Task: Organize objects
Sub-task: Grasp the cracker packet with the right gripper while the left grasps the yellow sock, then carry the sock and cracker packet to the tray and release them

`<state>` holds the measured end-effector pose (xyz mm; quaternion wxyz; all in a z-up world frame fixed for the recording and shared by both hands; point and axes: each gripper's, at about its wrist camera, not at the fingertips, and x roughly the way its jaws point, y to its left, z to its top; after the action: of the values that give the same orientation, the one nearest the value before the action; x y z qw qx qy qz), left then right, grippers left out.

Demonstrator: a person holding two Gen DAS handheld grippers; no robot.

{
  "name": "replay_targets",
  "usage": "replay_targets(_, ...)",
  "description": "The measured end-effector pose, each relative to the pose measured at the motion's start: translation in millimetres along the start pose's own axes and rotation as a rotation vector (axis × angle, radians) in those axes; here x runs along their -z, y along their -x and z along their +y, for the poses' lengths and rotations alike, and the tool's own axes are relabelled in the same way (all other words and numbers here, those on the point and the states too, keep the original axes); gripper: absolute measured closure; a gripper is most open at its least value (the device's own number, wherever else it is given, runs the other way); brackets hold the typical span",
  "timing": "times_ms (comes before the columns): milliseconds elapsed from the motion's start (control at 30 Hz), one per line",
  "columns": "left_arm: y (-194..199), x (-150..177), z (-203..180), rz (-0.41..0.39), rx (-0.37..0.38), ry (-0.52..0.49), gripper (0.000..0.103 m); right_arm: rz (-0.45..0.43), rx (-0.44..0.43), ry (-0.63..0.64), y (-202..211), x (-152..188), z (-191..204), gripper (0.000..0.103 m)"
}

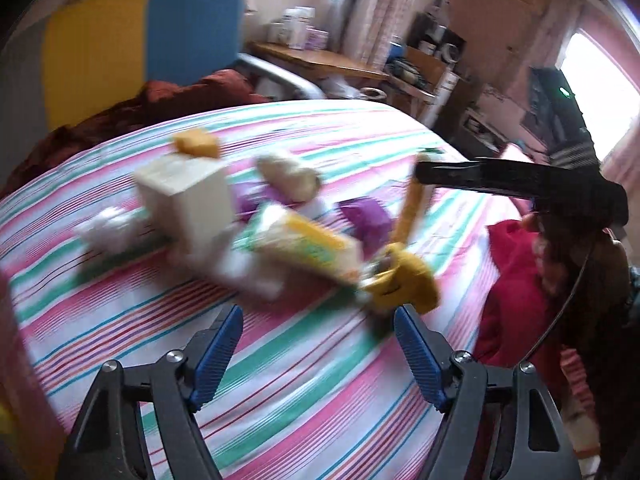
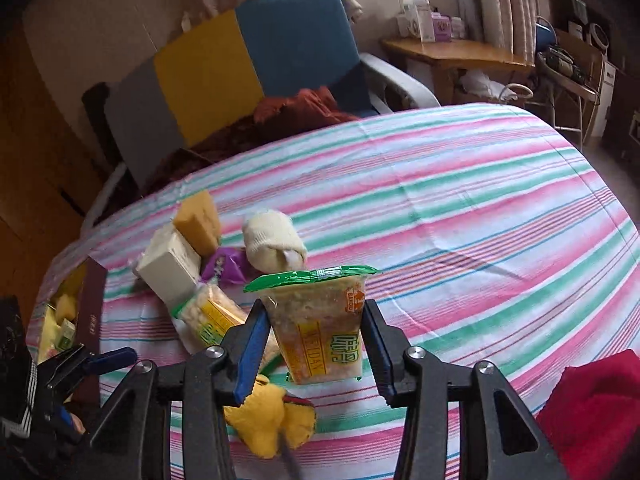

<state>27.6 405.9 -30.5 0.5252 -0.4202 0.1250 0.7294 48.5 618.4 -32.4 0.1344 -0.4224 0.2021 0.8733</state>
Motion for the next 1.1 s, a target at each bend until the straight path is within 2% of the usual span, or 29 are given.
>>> replay_targets(167, -27.4, -12.6, -36.1, 0.014, 0.052, -0.1, 0.025, 0.03, -0.019, -0.013, -4.0, 0.1, -3.8, 0.057)
replay_targets(400, -67.2, -24.5, -40.5, 0.073, 0.128, -0.047, 0.027, 0.013, -0.034, -0.038, -1.3, 1.7, -7.6, 0.057)
replay_targets(467, -76.7, -25.4, -40.2, 0.097, 0.161, -0.025, 0.039, 0.019, -0.032, -0.037, -2.6, 1.5, -7.6, 0.057)
replay_targets(533, -83.8, -24.6, -43.3, 0.11, 0.18, -0.017, 0.07, 0.022, -0.046, -0.036, -3.5, 1.1, -8.1, 0.057)
replay_targets(567, -85.5, -23.3, -45.7, 0.109, 0.16, -0.027, 0.07, 0.021, -0.049, -0.035, -3.4, 1.0, -8.1, 0.057)
replay_targets(700, -73.9, -16.1, -35.0, 0.095, 0.174, 0.037, 0.072, 0.005, -0.061, -0.037, -0.8, 1.5, -9.1, 0.057)
replay_targets(867, -32.8, -0.5, -21.4, 0.035, 0.109, 0.025, 0.072, -0.03, -0.067, -0.043, 4.9, 2.2, -9.3, 0.057)
replay_targets(1100, 23.4, 28.1, 9.2, -0.024, 0.017, 0.085, 0.071, -0.045, -0.028, -0.024, 7.6, 2.8, -5.3, 0.057)
